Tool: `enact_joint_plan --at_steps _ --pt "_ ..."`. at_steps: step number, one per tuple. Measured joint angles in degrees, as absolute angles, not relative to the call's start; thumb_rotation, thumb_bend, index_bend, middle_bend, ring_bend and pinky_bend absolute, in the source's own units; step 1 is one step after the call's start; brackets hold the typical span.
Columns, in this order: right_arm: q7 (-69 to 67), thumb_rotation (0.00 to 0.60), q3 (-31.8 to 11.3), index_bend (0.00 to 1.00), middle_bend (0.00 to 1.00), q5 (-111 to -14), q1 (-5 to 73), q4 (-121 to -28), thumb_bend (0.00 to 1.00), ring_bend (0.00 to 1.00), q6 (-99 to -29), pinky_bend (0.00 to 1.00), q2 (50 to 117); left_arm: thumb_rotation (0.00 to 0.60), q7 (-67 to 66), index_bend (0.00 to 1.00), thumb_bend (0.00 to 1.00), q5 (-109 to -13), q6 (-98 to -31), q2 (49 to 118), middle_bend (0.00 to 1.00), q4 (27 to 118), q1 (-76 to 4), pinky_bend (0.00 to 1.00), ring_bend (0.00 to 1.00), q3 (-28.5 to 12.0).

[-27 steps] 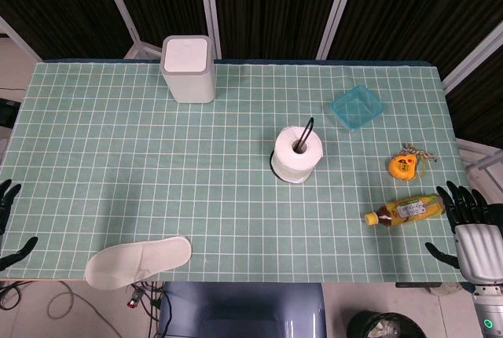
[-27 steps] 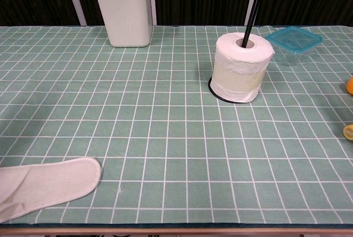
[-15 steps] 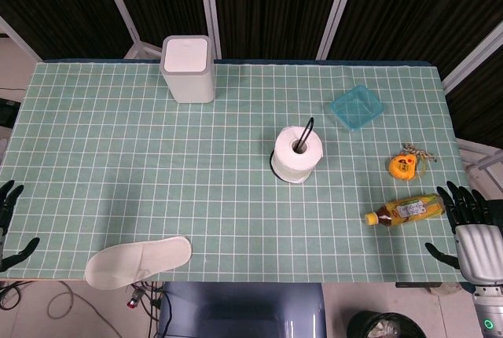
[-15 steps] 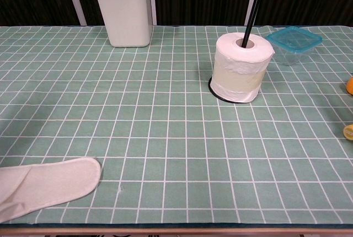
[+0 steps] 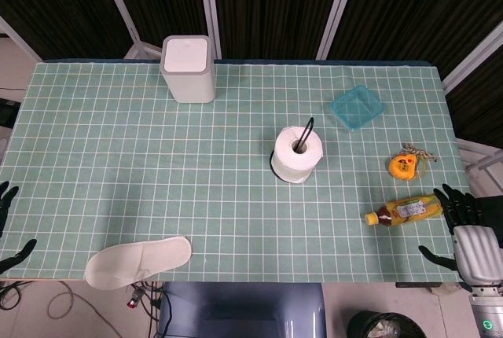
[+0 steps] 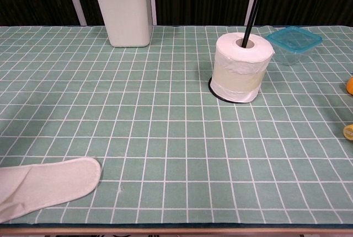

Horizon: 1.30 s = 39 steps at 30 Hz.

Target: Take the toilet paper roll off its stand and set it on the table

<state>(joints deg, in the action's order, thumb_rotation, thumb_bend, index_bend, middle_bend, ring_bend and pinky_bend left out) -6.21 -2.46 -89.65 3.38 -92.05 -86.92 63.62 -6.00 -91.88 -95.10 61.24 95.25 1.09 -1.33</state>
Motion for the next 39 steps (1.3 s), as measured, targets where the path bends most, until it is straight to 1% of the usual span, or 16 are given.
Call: enact_joint_plan --at_steps 5,11,15,17,20,23,28,31,34,39 --pt "-13.6 0.6 -2.6 0.0 0.0 -89.09 5.72 -93.11 0.02 0.0 -82.3 0.0 63.03 0.6 -6.0 0.04 0.18 -91.53 -94.94 61.34 0.0 95.16 1.03 0.01 0.0 -1.57" --pt "-15.94 0.6 -4.41 0.0 0.0 -87.33 9.38 -94.52 0.0 0.0 -77.99 0.0 63.85 0.6 -6.84 0.04 0.18 -91.26 -94.3 61.63 0.0 95.27 0.86 0.01 0.0 -1.54" --pt "-24.8 0.6 -6.37 0.0 0.0 -84.76 13.33 -95.73 0.0 0.0 -71.13 0.0 64.53 0.6 -7.23 0.04 0.18 -90.91 -93.78 61.8 0.0 95.3 0.71 0.01 0.0 -1.56" --pt "-30.71 0.6 -7.7 0.0 0.0 -82.94 15.75 -95.56 0.0 0.0 -66.87 0.0 65.59 0.6 -7.3 0.04 0.18 -90.7 -93.57 61.81 0.0 95.29 0.64 0.01 0.0 -1.59" --pt "-35.95 0.6 -9.72 0.0 0.0 -79.23 19.06 -94.47 0.0 0.0 -62.84 0.0 68.31 0.6 -7.45 0.04 0.18 -90.32 -93.45 61.82 0.0 95.29 0.62 0.01 0.0 -1.72" --pt "-35.57 0.6 -11.72 0.0 0.0 -74.15 22.5 -92.54 0.0 0.0 -59.28 0.0 72.28 0.6 -7.34 0.04 0.18 -90.19 -93.33 61.7 0.0 95.3 0.63 0.01 0.0 -1.71" --pt "-29.41 0.6 -15.57 0.0 0.0 -63.25 28.65 -88.09 0.0 0.0 -53.23 0.0 80.45 0.6 -7.29 0.04 0.18 -89.83 -93.3 61.63 0.0 95.27 0.67 0.01 0.0 -1.83" --pt "-27.16 0.6 -17.51 0.0 0.0 -58.62 31.74 -85.47 0.0 0.0 -50.33 0.0 83.93 0.6 -7.57 0.04 0.18 -89.67 -93.14 61.7 0.0 95.28 0.64 0.01 0.0 -1.86" --pt "-25.83 0.6 -18.83 0.0 0.0 -55.81 33.38 -83.53 0.0 0.0 -48.61 0.0 86.43 0.6 -7.84 0.04 0.18 -89.67 -92.93 61.76 0.0 95.3 0.58 0.01 0.0 -1.79" --pt "-25.44 0.6 -19.73 0.0 0.0 -53.14 35.03 -80.7 0.0 0.0 -46.54 0.0 89.55 0.6 -7.99 0.04 0.18 -89.2 -92.68 61.84 0.0 95.19 0.5 0.01 0.0 -1.9"
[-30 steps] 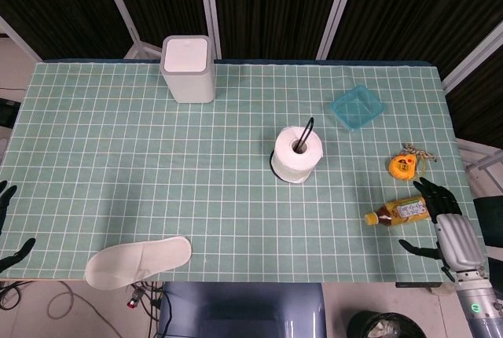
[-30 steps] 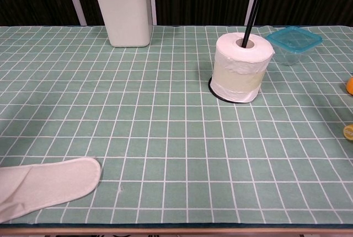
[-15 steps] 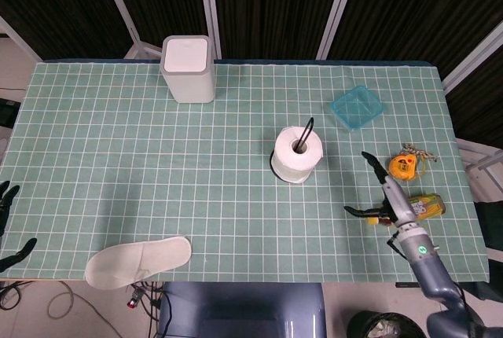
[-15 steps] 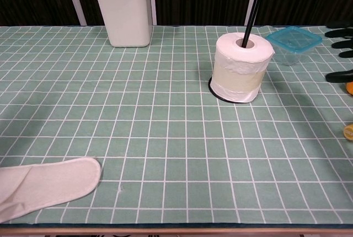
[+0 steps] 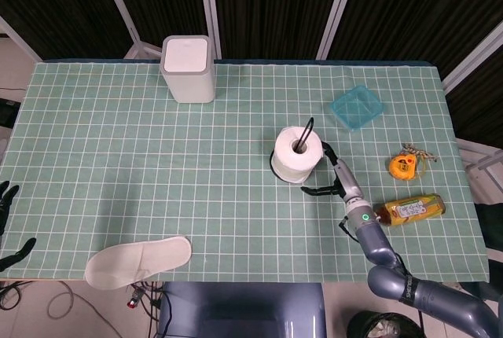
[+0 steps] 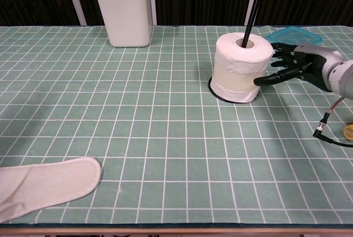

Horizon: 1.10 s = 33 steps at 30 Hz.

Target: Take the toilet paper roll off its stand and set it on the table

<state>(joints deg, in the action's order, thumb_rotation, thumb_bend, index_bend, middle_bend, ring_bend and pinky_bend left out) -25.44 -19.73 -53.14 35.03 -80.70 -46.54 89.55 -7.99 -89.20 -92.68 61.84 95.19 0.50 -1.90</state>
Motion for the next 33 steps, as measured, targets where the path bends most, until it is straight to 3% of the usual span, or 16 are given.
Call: enact_joint_plan --at_steps 16,24,27,29,33 --pt "-21.01 0.6 -24.39 0.0 0.0 -44.45 42.77 -65.47 0.0 0.0 -41.19 0.0 100.02 0.6 -7.68 0.05 0.18 -87.44 -91.98 61.75 0.0 94.67 0.24 0.01 0.0 -2.63" --pt "-20.29 0.6 -26.52 0.0 0.0 -43.62 44.74 -63.85 0.0 0.0 -39.66 0.0 101.36 0.6 -7.51 0.05 0.18 -87.31 -91.94 61.59 0.0 94.64 0.28 0.01 0.0 -2.6" --pt "-20.12 0.6 -27.0 0.07 0.09 -42.77 45.09 -63.31 0.0 0.11 -39.25 0.0 101.65 0.6 -7.31 0.05 0.18 -87.22 -92.03 61.46 0.0 94.66 0.36 0.01 0.0 -2.61" --pt "-19.98 0.6 -27.32 0.18 0.2 -42.46 45.22 -62.73 0.0 0.22 -39.67 0.04 102.15 0.6 -7.21 0.05 0.18 -87.22 -92.11 61.4 0.0 94.66 0.4 0.01 0.0 -2.61" --pt "-19.8 0.6 -28.09 0.31 0.28 -41.33 45.25 -61.86 0.0 0.31 -41.27 0.11 103.43 0.6 -7.1 0.05 0.18 -87.21 -92.16 61.29 0.0 94.7 0.47 0.01 0.0 -2.57"
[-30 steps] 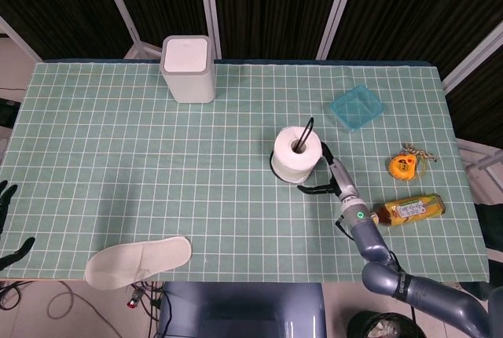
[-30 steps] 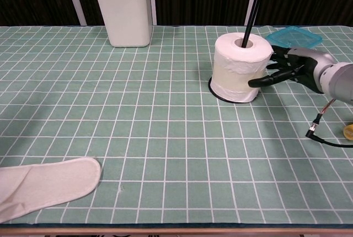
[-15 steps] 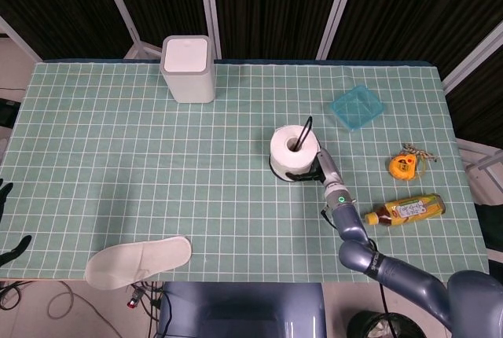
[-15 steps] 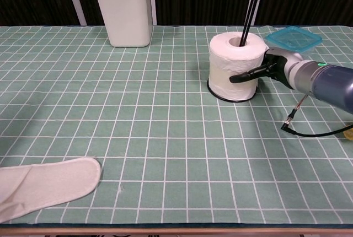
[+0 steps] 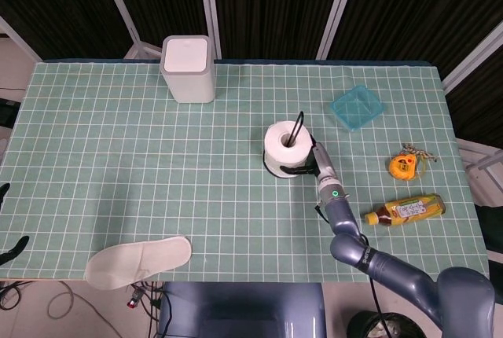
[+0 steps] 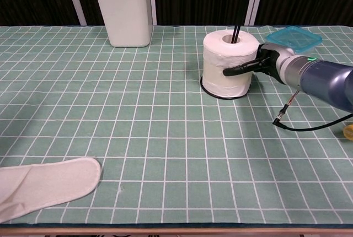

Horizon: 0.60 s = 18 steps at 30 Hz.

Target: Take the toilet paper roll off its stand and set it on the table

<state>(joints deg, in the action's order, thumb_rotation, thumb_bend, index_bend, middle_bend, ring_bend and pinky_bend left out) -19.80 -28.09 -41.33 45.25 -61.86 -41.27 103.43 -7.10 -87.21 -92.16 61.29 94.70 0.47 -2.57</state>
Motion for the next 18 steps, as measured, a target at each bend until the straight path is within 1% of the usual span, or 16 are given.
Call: enact_joint_plan --at_steps 2,9,14,18 --pt "-19.79 0.6 -28.73 0.34 0.28 -40.27 45.22 -61.52 0.0 0.32 -41.7 0.12 103.99 0.6 -7.13 0.05 0.18 -87.21 -92.15 61.26 0.0 94.74 0.49 0.01 0.0 -2.55" --pt "-21.25 0.6 -30.43 0.34 0.28 -41.47 44.47 -62.96 0.0 0.32 -43.03 0.12 103.63 0.6 -7.2 0.05 0.18 -86.87 -92.2 61.2 0.0 94.83 0.58 0.01 0.0 -2.66" --pt "-21.69 0.6 -31.37 0.34 0.28 -43.91 43.07 -68.68 0.0 0.32 -44.13 0.12 99.53 0.6 -7.24 0.05 0.18 -86.97 -92.34 61.18 0.0 94.9 0.62 0.01 0.0 -2.65" --pt "-21.23 0.6 -32.32 0.34 0.28 -45.08 41.45 -75.98 0.0 0.32 -44.84 0.12 93.91 0.6 -7.23 0.05 0.18 -87.07 -92.73 61.15 0.0 95.02 0.76 0.01 0.0 -2.69"
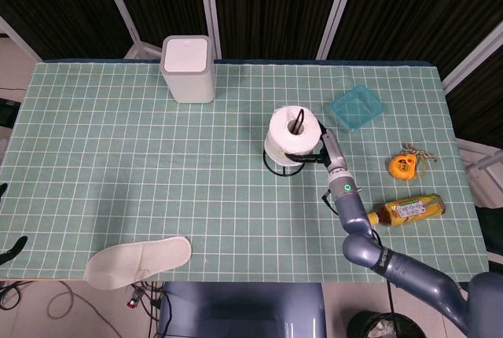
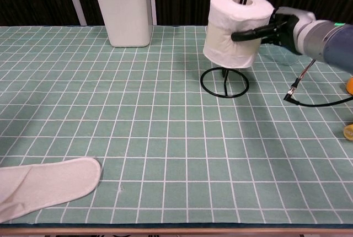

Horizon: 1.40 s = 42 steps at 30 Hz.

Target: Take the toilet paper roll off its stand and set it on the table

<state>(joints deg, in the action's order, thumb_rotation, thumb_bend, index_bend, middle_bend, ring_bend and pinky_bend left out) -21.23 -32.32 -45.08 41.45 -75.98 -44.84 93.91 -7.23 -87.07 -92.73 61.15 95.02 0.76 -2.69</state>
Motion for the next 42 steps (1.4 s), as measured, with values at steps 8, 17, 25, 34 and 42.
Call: enact_joint_plan --at_steps 8,17,25,34,42 --pt "-19.16 0.6 -36.4 0.34 0.28 -44.01 37.8 -94.46 0.0 0.3 -45.31 0.12 77.12 0.6 -7.68 0.05 0.18 -87.65 -93.02 61.33 0.0 95.38 0.83 0.01 0.0 -2.56" --pt "-16.5 0.6 -45.05 0.34 0.28 -35.59 35.48 -108.66 0.0 0.3 -47.45 0.12 58.19 0.6 -6.8 0.05 0.18 -87.89 -93.64 60.96 0.0 95.6 1.17 0.01 0.0 -2.51" --pt "-17.78 0.6 -49.2 0.34 0.28 -29.6 29.74 -111.67 0.0 0.29 -46.83 0.12 44.69 0.6 -6.49 0.05 0.18 -88.06 -93.88 60.84 0.0 95.67 1.28 0.01 0.0 -2.56" --pt "-29.1 0.6 -45.89 0.34 0.28 -47.79 16.52 -112.09 0.0 0.28 -41.76 0.12 43.87 0.6 -6.38 0.05 0.18 -88.09 -93.95 60.84 0.0 95.76 1.27 0.01 0.0 -2.66" --pt "-35.42 0.6 -34.9 0.34 0.28 -66.37 8.47 -110.94 0.0 0.26 -40.75 0.12 50.08 0.6 -6.55 0.05 0.18 -87.97 -93.84 60.88 0.0 95.74 1.24 0.01 0.0 -2.69"
